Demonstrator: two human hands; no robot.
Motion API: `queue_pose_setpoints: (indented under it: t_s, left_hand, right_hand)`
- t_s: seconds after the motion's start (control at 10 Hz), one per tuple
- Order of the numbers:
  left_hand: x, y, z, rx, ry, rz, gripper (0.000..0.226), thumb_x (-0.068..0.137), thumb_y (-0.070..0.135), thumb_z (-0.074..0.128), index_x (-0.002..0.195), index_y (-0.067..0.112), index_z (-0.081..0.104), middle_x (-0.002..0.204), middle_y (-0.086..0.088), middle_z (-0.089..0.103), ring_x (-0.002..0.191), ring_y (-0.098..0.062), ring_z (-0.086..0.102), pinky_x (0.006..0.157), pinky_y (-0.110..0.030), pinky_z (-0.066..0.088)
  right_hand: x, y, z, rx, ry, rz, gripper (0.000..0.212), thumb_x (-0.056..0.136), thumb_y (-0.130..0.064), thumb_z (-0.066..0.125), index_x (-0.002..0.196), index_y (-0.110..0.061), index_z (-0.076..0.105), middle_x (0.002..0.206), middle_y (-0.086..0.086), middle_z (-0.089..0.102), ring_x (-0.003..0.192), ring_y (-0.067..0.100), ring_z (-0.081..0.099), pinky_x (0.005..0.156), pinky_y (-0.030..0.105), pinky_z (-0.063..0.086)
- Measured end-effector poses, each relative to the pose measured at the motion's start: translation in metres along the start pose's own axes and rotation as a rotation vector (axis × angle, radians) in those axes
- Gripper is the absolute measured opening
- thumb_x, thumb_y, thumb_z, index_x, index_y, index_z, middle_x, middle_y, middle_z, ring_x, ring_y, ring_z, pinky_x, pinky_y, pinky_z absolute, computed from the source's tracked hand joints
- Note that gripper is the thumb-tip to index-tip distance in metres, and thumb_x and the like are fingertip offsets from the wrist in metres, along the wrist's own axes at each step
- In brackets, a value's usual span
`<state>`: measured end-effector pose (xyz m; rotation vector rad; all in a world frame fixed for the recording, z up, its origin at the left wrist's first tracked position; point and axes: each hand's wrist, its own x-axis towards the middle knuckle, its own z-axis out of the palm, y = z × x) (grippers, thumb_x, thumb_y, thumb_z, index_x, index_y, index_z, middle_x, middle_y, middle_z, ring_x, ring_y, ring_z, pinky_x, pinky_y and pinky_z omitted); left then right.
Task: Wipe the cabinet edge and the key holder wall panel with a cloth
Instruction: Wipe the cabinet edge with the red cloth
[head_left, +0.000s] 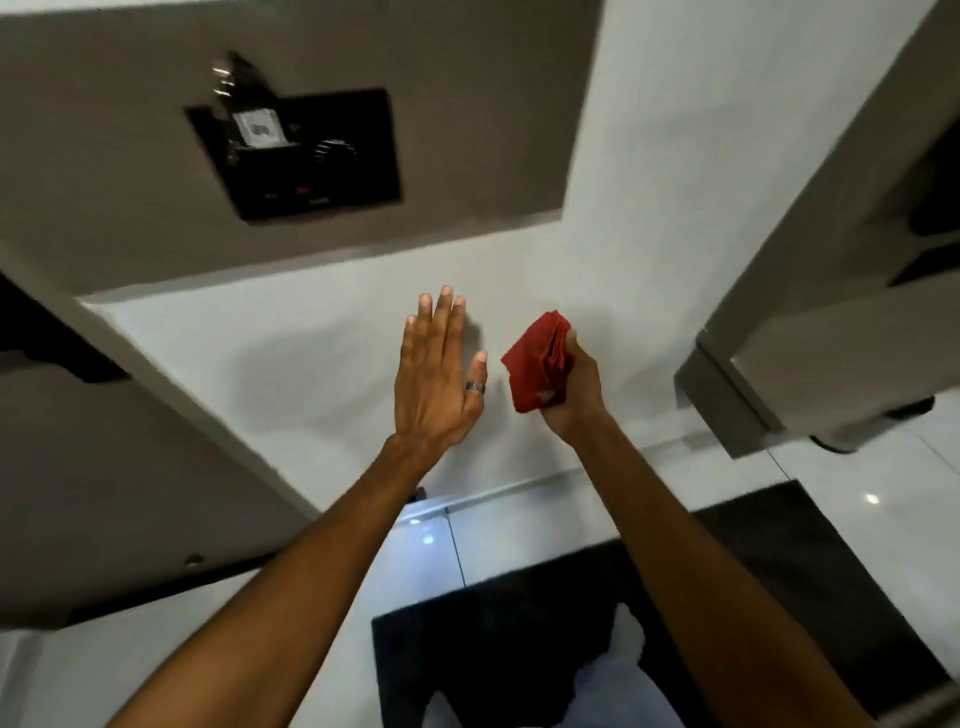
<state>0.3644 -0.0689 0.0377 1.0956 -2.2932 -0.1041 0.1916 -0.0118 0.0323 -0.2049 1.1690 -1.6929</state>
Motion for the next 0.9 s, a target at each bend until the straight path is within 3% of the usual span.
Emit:
queue_pose_setpoints:
  t_s: [0.1,0.3,0.4,0.5,0.6,0.7,0.8,0.9]
  left_hand:
    - [0.017,0.037,0.033,-0.005,-0.112,0.048,0.068,0.108,0.044,0.033,0.164,0.009,0.017,0.173,-0.007,0.008,0.16,-0.023,-0.003,0.131,-0.036,-0.003]
    - [0.029,0.127,0.123,-0.055,-0.35,0.042,0.07,0.106,0.047,0.027,0.162,0.006,0.02,0.172,-0.011,0.013,0.16,-0.026,0.001,0.132,-0.04,0.006]
    - [0.037,0.173,0.166,-0.088,-0.509,0.048,0.07,0.108,0.052,0.019,0.164,0.011,0.01,0.173,-0.006,0.005,0.16,-0.02,-0.008,0.133,-0.041,0.006]
    - [0.047,0.209,0.2,-0.085,-0.581,0.033,0.071,0.108,0.052,0.026,0.164,0.015,0.005,0.173,-0.003,0.002,0.159,-0.017,-0.01,0.133,-0.039,0.006]
    - [0.049,0.23,0.22,-0.01,-0.633,0.037,0.071,0.108,0.053,0.024,0.164,0.016,0.002,0.173,-0.002,-0.003,0.158,-0.016,-0.015,0.132,-0.036,0.0]
    - [0.053,0.24,0.224,0.084,-0.641,0.054,0.07,0.108,0.054,0.018,0.163,0.017,-0.005,0.173,-0.001,-0.009,0.157,-0.018,-0.021,0.131,-0.036,-0.008]
    - [0.061,0.243,0.22,0.126,-0.561,0.079,0.069,0.109,0.053,0.019,0.163,0.016,-0.001,0.173,-0.004,-0.006,0.159,-0.022,-0.015,0.132,-0.04,-0.005]
    - [0.067,0.246,0.202,0.157,-0.443,0.099,0.073,0.107,0.053,0.024,0.165,0.013,0.005,0.173,-0.007,-0.001,0.16,-0.025,-0.009,0.132,-0.044,0.001]
  right_hand:
    - [0.004,-0.019,-0.07,0.062,0.056,0.093,0.044,0.107,-0.048,0.045,0.119,-0.015,0.071,0.104,0.006,0.079,0.094,0.023,0.076,0.086,0.04,0.059]
    - [0.033,-0.104,-0.23,-0.071,0.192,0.008,0.042,0.106,-0.043,0.05,0.133,-0.014,0.061,0.116,0.014,0.071,0.105,0.03,0.07,0.089,0.044,0.059]
    - [0.067,-0.155,-0.309,-0.322,0.2,-0.15,0.036,0.109,-0.044,0.044,0.127,-0.018,0.062,0.117,0.015,0.072,0.102,0.026,0.071,0.084,0.038,0.062]
    - [0.118,-0.191,-0.372,-0.782,0.252,-0.305,0.043,0.108,-0.05,0.042,0.137,-0.023,0.058,0.132,0.012,0.066,0.109,0.018,0.068,0.099,0.044,0.058]
    - [0.163,-0.186,-0.422,-1.716,-0.006,-0.336,0.058,0.107,-0.055,0.028,0.156,-0.025,0.039,0.16,0.01,0.043,0.15,0.034,0.037,0.123,0.058,0.032]
    - [0.173,-0.167,-0.44,-2.042,-0.075,-0.253,0.06,0.109,-0.052,0.017,0.164,-0.028,0.015,0.174,0.003,0.011,0.162,0.03,0.001,0.131,0.059,0.002]
    - [0.167,-0.17,-0.433,-2.023,0.005,-0.285,0.07,0.101,-0.057,0.005,0.165,-0.028,0.011,0.175,0.006,0.006,0.162,0.032,-0.003,0.131,0.06,-0.003]
    - [0.144,-0.168,-0.4,-1.908,0.156,-0.426,0.07,0.104,-0.058,0.008,0.165,-0.025,0.015,0.174,0.012,0.008,0.161,0.037,0.001,0.13,0.062,-0.003]
